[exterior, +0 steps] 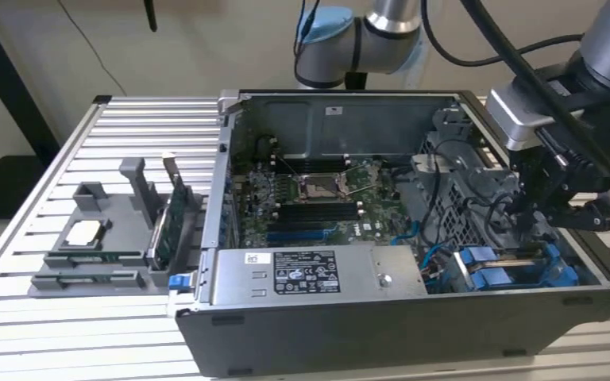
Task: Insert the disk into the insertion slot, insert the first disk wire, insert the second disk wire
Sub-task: 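Insert the second disk wire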
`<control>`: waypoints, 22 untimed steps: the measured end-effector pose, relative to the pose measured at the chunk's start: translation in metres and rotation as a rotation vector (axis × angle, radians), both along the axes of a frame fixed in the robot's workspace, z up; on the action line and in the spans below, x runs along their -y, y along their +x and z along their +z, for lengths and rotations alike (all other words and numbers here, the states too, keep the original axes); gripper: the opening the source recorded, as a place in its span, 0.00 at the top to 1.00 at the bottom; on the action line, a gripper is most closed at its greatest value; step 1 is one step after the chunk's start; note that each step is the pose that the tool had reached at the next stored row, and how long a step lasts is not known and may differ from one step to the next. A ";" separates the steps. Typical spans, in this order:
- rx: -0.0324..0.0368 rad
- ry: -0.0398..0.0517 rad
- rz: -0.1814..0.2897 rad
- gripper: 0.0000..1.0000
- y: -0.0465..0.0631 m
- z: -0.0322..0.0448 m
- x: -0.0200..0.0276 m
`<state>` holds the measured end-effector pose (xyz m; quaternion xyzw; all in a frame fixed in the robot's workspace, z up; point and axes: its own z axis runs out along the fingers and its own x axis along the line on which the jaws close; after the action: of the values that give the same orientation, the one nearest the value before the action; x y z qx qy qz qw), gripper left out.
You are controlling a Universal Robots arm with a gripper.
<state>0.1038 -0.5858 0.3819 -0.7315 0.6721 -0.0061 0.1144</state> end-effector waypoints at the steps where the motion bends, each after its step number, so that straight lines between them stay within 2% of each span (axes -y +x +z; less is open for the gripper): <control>1: 0.0031 -0.0086 0.000 0.77 0.000 -0.0003 -0.0017; 2: 0.0057 -0.0179 0.000 0.77 -0.001 -0.0009 -0.0034; 4: 0.0101 -0.0289 0.000 0.77 -0.002 -0.0025 -0.0058; 7: 0.0144 -0.0300 -0.019 0.77 -0.002 -0.0055 -0.0064; 20: 0.0139 -0.0311 -0.136 0.77 -0.006 -0.0068 -0.0065; 22: 0.0137 -0.0311 -0.155 0.84 -0.006 -0.0079 -0.0064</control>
<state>0.0974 -0.5794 0.3740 -0.6790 0.7257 -0.0303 0.1068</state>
